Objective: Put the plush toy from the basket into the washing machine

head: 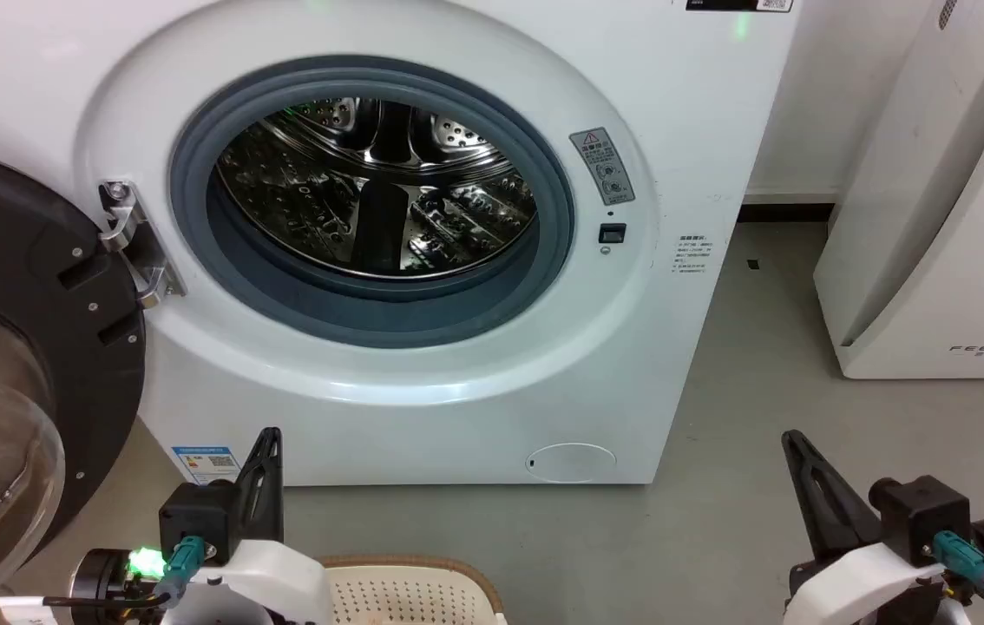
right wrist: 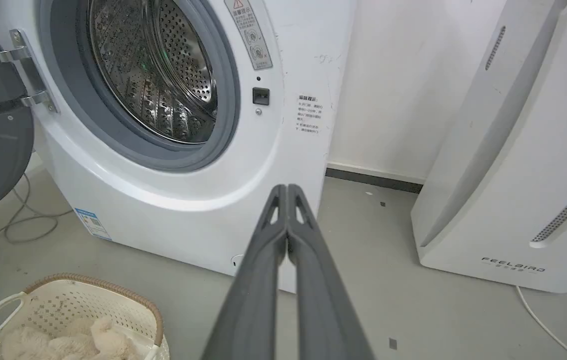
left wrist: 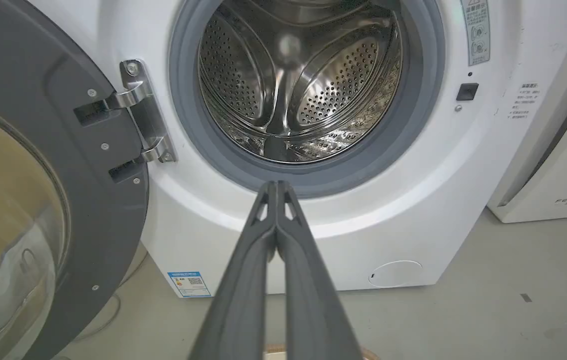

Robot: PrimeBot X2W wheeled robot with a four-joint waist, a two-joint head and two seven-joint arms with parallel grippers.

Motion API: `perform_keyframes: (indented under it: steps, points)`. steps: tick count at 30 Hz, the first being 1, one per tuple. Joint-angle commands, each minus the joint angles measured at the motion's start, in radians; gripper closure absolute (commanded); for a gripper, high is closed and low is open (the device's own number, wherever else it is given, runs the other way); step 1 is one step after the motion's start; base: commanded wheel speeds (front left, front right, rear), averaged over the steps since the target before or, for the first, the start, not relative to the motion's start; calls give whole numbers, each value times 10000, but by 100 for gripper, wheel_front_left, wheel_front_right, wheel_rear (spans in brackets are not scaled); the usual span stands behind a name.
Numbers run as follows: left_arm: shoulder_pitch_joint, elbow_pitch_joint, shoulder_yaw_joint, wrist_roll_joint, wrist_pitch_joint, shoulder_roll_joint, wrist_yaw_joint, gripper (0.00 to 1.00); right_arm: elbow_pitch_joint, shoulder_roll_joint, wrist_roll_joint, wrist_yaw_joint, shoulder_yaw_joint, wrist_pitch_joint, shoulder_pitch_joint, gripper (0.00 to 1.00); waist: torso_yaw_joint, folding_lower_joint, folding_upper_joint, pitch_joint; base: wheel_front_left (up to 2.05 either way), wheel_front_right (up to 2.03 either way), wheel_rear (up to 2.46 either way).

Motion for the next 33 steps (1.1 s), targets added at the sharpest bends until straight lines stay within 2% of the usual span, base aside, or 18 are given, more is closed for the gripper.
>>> perform_keyframes:
  steps: [1, 19, 20, 33]
  points:
    - [-45, -41, 11, 18, 3, 1, 26, 100, 24, -2, -78, -9, -5, 5, -141, 100, 0, 0, -1, 0, 0, 0, 0]
    - [-45, -41, 11, 18, 3, 1, 26, 100, 24, -2, -78, -9, -5, 5, -141, 100, 0, 0, -1, 0, 0, 0, 0]
    - [0, 2, -8, 0, 0, 0, 0, 0, -2, 0, 4, 0, -4, 0, 2, 0, 0, 0, -1, 0, 0, 0, 0]
    - [32, 94, -133, -238, -217, 0, 21, 0, 28, 0, 232, -1, -95, -217, 31, 0, -13, 0, -1, 42, 0, 0, 0]
